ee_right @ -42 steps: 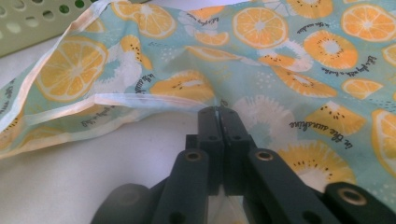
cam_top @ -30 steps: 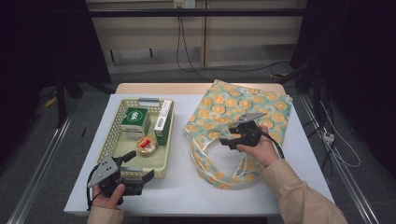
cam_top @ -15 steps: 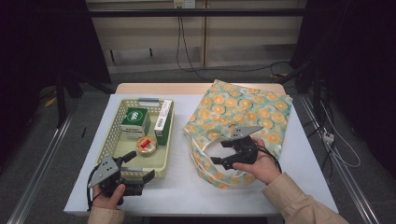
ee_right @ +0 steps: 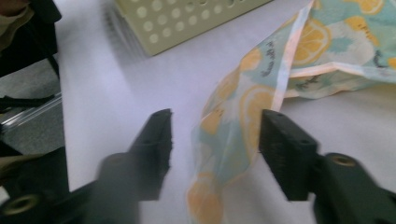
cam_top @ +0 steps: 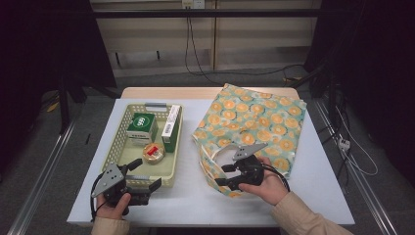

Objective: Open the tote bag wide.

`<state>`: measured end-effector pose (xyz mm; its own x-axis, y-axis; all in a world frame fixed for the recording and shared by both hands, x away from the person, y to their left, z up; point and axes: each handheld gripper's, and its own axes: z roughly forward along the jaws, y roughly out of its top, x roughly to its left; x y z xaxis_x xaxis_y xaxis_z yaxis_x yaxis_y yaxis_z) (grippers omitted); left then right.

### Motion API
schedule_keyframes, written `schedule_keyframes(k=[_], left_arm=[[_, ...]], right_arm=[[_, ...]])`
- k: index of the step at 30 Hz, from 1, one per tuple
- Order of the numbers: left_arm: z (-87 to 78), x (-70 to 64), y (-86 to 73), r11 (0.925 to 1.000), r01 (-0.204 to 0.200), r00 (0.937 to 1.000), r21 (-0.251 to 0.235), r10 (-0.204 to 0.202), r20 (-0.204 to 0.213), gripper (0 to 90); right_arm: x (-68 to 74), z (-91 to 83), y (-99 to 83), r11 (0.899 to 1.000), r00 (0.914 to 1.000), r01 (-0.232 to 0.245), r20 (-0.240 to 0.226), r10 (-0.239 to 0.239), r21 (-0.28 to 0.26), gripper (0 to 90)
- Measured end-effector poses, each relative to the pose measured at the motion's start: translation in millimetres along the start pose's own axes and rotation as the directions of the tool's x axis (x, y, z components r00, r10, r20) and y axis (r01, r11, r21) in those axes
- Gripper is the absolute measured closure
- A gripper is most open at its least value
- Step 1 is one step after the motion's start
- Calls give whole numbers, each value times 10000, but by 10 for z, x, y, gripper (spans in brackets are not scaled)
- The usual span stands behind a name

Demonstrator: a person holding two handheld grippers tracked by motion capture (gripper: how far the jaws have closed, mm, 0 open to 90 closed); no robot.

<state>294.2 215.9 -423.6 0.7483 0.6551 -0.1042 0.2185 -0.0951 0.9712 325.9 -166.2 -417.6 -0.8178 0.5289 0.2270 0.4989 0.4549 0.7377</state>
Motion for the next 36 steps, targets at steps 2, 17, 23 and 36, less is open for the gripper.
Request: schedule_keyframes(k=[2,17,23,36], left_arm=[[-1,2,2,10000,2,10000,-20,-2,-4,35],[4,-3,2,10000,1,10000,-20,-1,8,35],[1,0,4,10000,24,10000,-26,-24,-3,35],[1,9,1,10000,25,10000,-10,-25,-4,35]], right_arm=[[6,-13,-27,9999,9997,67,-239,-65,78,601],[-122,-214,6,9998,9997,55,-239,-59,-164,900],[-321,-362,102,9971,9994,-327,75,333,-684,900],[-862,-602,200,9902,9841,-856,1458,1013,-1100,900]])
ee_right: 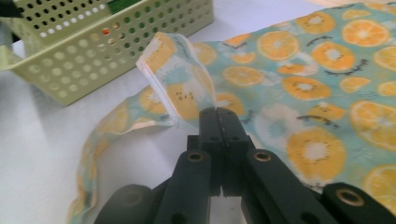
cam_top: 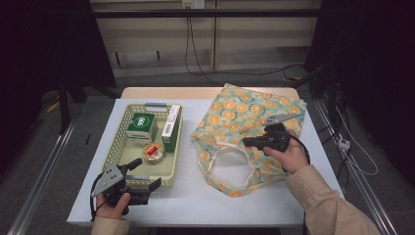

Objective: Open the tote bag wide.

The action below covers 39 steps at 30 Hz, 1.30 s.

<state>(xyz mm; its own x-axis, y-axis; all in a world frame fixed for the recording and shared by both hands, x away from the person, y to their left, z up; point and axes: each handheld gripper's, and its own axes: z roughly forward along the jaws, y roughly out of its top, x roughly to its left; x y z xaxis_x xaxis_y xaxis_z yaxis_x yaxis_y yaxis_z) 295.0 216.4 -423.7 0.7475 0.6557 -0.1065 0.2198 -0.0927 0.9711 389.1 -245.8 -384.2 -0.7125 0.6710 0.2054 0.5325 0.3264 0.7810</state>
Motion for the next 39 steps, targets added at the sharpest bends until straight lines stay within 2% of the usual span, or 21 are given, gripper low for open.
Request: schedule_keyframes(k=[5,11,15,18,20,26,32,34,37,39], left_arm=[[-2,1,2,10000,-7,10000,-4,7,21,35],[-5,5,0,10000,44,10000,-54,-44,20,35],[-8,8,1,10000,34,10000,-51,-34,32,35],[-8,13,-2,10000,20,10000,-45,-20,24,35],[-6,12,-6,10000,74,10000,-38,-74,-10,35],[6,7,-9,9999,104,9999,-46,-104,54,35],[12,14,-16,10000,84,9999,15,-84,66,35],[12,15,-18,10000,88,9999,29,-88,63,35],[14,17,-16,10000,71,10000,27,-72,52,35],[12,18,-17,10000,69,10000,14,-69,59,35]], right_arm=[[-236,0,34,9996,9981,-273,551,276,-50,900],[-544,-21,41,9951,9929,-875,770,909,-464,900],[-717,7,-12,9900,9858,-1306,989,1354,-539,900],[-834,26,-43,9871,9811,-1486,1161,1547,-598,900],[-905,39,-53,9879,9805,-1431,1271,1498,-599,900],[-1096,112,-85,9812,9692,-1809,1575,1895,-677,900],[-1244,210,-155,9720,9537,-2246,1892,2339,-693,900],[-1284,234,-179,9726,9500,-2243,2087,2322,-613,900],[-1324,250,-208,9672,9419,-2443,2203,2538,-699,897],[-1324,259,-215,9677,9413,-2428,2246,2518,-673,846]])
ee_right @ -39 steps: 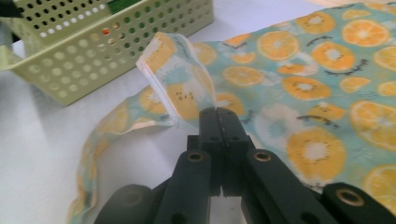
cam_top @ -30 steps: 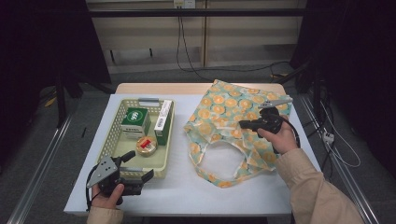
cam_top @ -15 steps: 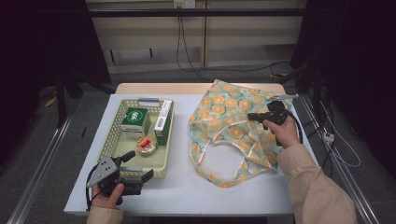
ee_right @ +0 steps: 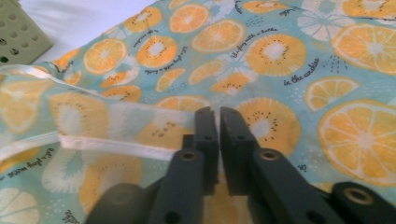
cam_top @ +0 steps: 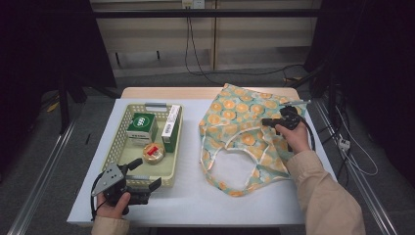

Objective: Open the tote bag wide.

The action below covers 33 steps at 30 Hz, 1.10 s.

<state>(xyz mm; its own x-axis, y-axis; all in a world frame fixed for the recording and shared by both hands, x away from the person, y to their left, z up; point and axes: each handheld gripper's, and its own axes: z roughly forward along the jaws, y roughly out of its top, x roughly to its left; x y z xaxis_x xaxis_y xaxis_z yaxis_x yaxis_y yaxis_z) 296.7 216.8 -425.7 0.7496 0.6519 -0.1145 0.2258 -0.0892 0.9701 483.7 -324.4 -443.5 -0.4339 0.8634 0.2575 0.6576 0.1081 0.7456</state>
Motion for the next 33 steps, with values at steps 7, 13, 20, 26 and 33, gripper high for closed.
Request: schedule_keyframes(k=[7,13,20,26,33], left_arm=[[-4,-5,-1,10000,18,10000,36,-18,3,35],[-6,-13,5,10000,53,10000,-58,-53,-21,35],[-4,-16,9,10000,-4,10000,-67,4,-5,35],[-1,-15,10,9999,-14,10000,-99,14,11,35],[3,-11,7,9999,57,10000,-83,-57,44,35]], right_arm=[[147,-87,41,9980,9981,586,-172,-590,-238,608],[367,-240,75,9932,9929,1099,-417,-1115,-398,433],[607,-386,35,9856,9843,1666,-546,-1679,-279,282],[794,-464,-16,9752,9714,2187,-870,-2208,-335,294],[978,-432,-98,9658,9576,2589,-1271,-2587,-152,313]])
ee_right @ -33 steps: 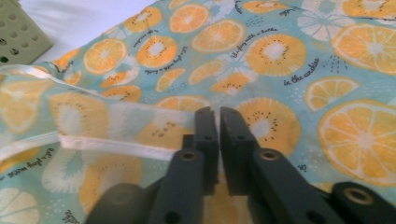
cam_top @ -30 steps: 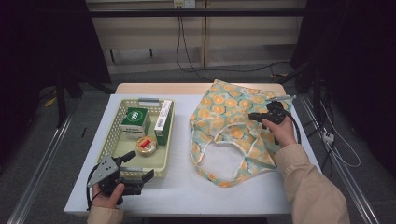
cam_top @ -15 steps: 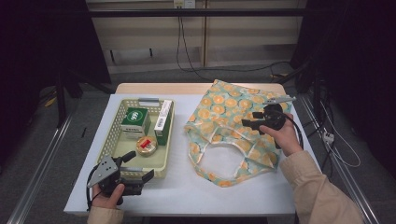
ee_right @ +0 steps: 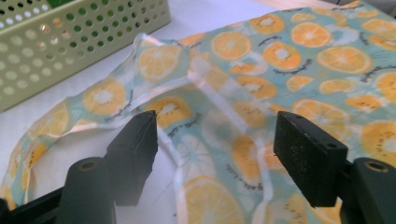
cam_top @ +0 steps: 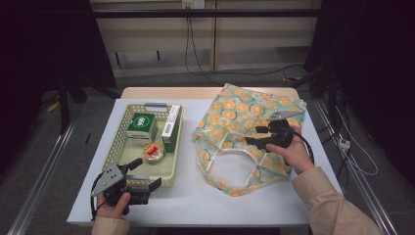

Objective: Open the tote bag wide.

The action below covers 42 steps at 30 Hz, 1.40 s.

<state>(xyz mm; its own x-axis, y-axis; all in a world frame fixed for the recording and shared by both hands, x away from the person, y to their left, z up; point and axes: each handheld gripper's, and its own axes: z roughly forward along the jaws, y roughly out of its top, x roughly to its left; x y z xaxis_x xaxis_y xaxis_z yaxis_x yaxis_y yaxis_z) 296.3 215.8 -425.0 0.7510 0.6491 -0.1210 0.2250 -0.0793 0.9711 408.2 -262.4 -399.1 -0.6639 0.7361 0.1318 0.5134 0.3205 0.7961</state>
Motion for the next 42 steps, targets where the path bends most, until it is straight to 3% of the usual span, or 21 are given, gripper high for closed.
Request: schedule_keyframes(k=[3,8,13,16,20,26,32,39,42], left_arm=[[-4,-2,2,10000,-28,10000,-8,28,-19,35],[4,-7,2,10000,-66,10000,7,66,-9,35],[10,-10,7,10000,-68,10000,15,68,-4,35],[10,-9,4,10000,-71,10000,32,71,-8,35],[9,-6,4,9999,-92,10000,90,92,13,35],[8,7,3,10000,-70,10000,60,70,32,35],[5,9,5,10000,-45,10000,39,45,16,35],[2,8,11,9998,-145,9999,118,145,37,35],[1,7,8,10000,-49,10000,66,49,2,35]], right_arm=[[67,45,-37,9997,9998,176,-60,-175,182,321],[168,79,-84,9986,9987,353,-374,-338,406,443],[262,149,-156,9935,9953,862,-508,-825,747,561],[284,218,-203,9855,9928,1155,-455,-1106,1241,558],[276,285,-239,9827,9923,1229,-340,-1193,1382,588],[219,362,-302,9774,9945,1024,6,-1043,1848,682],[178,427,-362,9724,9941,1062,-27,-1080,2078,750],[111,418,-380,9797,9984,551,-23,-557,1929,880],[97,409,-383,9839,9993,228,-329,-172,1771,900]])
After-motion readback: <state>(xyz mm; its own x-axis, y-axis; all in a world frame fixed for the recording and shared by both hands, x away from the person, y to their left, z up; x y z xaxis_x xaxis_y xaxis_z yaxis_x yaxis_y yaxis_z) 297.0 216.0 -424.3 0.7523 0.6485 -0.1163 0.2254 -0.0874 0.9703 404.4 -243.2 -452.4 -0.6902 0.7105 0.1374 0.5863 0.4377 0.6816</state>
